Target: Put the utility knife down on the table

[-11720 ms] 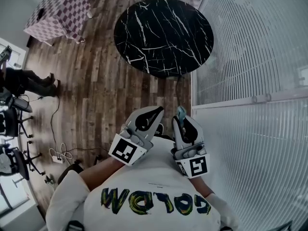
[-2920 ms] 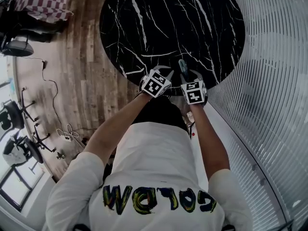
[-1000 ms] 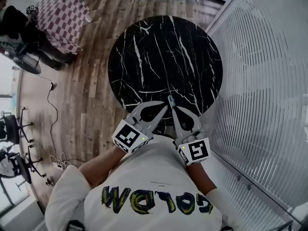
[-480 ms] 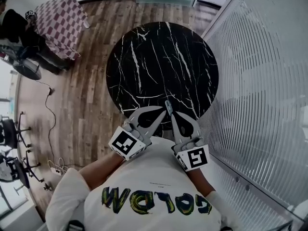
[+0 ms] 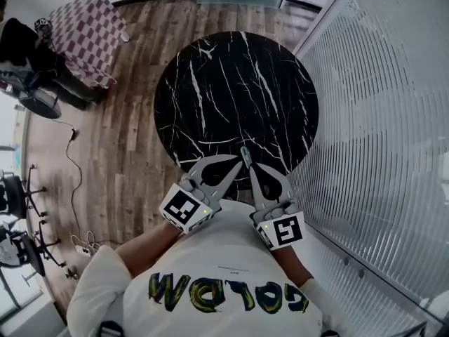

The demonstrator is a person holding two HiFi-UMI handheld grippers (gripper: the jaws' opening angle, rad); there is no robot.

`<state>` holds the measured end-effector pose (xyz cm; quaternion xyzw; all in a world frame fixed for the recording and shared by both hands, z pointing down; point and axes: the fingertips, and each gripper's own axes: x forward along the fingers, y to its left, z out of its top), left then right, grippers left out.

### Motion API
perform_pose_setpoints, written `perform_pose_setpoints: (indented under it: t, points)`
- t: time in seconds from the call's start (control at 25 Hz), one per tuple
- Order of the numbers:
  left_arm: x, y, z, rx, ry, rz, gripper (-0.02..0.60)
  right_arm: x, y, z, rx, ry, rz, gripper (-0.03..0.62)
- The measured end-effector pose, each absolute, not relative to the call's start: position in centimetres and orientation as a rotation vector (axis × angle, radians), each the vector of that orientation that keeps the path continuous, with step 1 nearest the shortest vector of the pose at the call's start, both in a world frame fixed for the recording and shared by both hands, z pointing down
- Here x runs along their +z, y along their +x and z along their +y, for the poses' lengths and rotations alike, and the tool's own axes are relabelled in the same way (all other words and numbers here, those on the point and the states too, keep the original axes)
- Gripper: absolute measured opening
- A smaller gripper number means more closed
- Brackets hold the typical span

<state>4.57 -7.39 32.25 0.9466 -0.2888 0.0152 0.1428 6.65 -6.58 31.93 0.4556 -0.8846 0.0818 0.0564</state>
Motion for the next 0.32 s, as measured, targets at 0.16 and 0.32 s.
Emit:
perform_pose_setpoints:
  t: [0.16, 0.32]
  points:
    - [32.46, 4.37, -7.66, 0.05, 2.732, -0.837, 0.0, 32.08, 6.64, -6.87, 0.258, 1.387, -2.682, 0.002]
    - [32.45, 4.24, -7.99, 0.049, 2.73, -0.842, 0.0, 32.24, 6.62, -7.15, 0.268, 1.389, -2.678, 0.002]
